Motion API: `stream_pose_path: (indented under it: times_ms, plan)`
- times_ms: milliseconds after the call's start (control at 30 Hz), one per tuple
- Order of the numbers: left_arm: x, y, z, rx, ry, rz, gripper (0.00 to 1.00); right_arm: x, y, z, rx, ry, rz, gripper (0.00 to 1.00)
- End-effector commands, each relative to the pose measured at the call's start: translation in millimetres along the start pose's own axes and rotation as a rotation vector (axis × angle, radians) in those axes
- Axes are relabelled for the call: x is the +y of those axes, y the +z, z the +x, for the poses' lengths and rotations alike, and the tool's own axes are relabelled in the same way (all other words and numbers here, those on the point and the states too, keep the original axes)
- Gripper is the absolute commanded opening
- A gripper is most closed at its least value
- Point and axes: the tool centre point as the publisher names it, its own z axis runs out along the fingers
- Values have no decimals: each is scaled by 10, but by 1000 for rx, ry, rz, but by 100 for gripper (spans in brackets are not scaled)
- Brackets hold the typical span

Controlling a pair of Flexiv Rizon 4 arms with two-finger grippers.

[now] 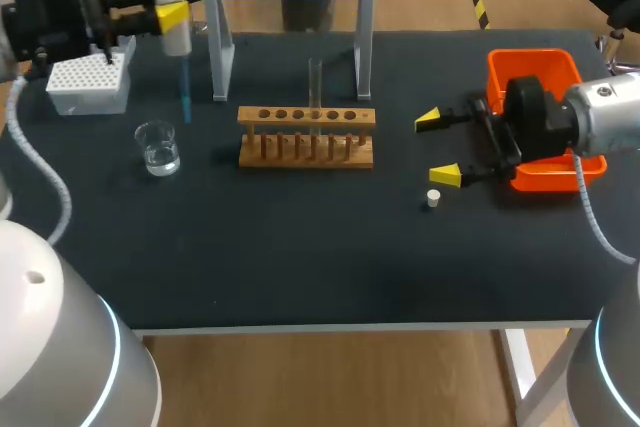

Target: Invert the test tube, pick up the pipette, mount the tip to pipette, aspirate from beaker and dispense into the tube, eject the tip, return the pipette, and cap with the stopper.

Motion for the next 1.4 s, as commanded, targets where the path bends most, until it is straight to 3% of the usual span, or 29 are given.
stream_pose_path:
  times_ms: [33, 467, 733, 1400]
  plan:
    - [78, -174, -108, 14, -9, 1, 0, 3, -12, 5, 1, 0, 1, 100]
    - [266, -363, -459, 3, -18, 2, 0, 3, -12, 5, 1, 0, 1, 100]
    - [388, -320, -642, 9, -18, 9, 0, 3, -12, 5, 1, 0, 1, 100]
    - [471, -417, -749, -13, -18, 20, 0, 3, -12, 5, 1, 0, 1, 100]
